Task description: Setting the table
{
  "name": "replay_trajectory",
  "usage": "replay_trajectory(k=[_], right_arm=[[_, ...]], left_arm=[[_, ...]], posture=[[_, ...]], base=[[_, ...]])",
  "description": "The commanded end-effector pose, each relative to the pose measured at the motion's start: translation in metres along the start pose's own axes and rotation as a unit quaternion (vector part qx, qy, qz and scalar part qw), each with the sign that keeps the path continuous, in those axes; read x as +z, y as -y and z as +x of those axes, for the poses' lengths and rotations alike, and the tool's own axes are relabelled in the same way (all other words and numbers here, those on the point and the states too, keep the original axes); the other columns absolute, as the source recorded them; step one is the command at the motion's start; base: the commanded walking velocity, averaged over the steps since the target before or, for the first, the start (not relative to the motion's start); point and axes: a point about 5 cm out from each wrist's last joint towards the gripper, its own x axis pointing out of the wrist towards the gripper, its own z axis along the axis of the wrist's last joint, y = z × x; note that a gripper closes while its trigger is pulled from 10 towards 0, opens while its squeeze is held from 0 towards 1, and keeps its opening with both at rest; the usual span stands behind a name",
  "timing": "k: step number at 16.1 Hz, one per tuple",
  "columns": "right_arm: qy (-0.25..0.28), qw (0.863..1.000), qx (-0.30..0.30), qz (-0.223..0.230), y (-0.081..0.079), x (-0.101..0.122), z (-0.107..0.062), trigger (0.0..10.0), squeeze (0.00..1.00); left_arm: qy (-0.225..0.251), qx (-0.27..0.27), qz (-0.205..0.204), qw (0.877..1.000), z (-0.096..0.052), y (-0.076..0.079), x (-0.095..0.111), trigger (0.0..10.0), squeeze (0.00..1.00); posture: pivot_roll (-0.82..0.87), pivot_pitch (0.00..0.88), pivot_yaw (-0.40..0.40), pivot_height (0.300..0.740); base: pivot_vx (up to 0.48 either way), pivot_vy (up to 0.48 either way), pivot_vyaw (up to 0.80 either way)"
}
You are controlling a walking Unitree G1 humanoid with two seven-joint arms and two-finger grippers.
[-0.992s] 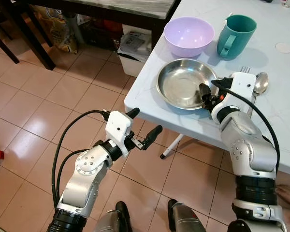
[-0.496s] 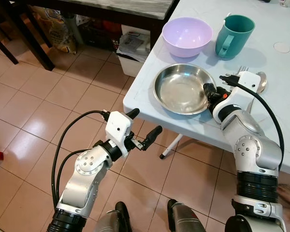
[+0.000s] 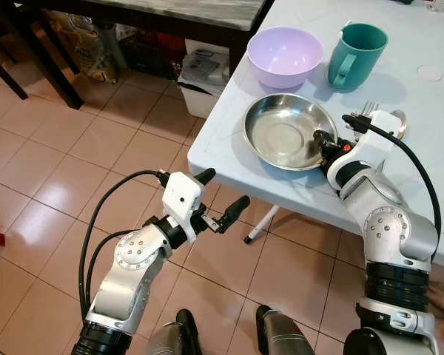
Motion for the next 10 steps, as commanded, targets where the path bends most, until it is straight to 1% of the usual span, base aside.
replay_trajectory(k=[1, 4, 7, 8, 10], right_arm=[[-0.068, 0.998, -0.009, 0.015, 0.003, -0.028, -0.002, 0.0, 0.0], [-0.067, 0.997, -0.021, 0.02, 0.005, -0.026, -0.005, 0.0, 0.0], [-0.067, 0.997, -0.033, 0.011, 0.01, -0.026, -0.01, 0.0, 0.0], [-0.064, 0.997, -0.038, -0.011, 0.014, -0.027, -0.014, 0.0, 0.0], [-0.055, 0.997, -0.04, -0.038, 0.018, -0.027, -0.02, 0.0, 0.0]], left_arm=[[-0.005, -0.01, -0.002, 1.0, -0.003, 0.004, -0.002, 10.0, 0.0], [-0.002, -0.011, -0.004, 1.0, -0.003, 0.005, -0.001, 10.0, 0.0], [0.02, 0.01, -0.012, 1.0, 0.0, -0.001, 0.008, 10.0, 0.0], [0.03, 0.029, -0.021, 0.999, 0.003, -0.006, 0.013, 10.0, 0.0], [0.041, 0.05, -0.033, 0.997, 0.004, -0.012, 0.017, 10.0, 0.0]], posture=[[-0.3, 0.317, 0.059, 0.74], [-0.31, 0.315, 0.057, 0.74], [-0.31, 0.312, 0.055, 0.74], [-0.31, 0.306, 0.054, 0.74], [-0.31, 0.298, 0.054, 0.74]], base=[[0.0, 0.0, 0.0], [0.0, 0.0, 0.0], [0.0, 0.0, 0.0], [0.0, 0.0, 0.0], [0.0, 0.0, 0.0]])
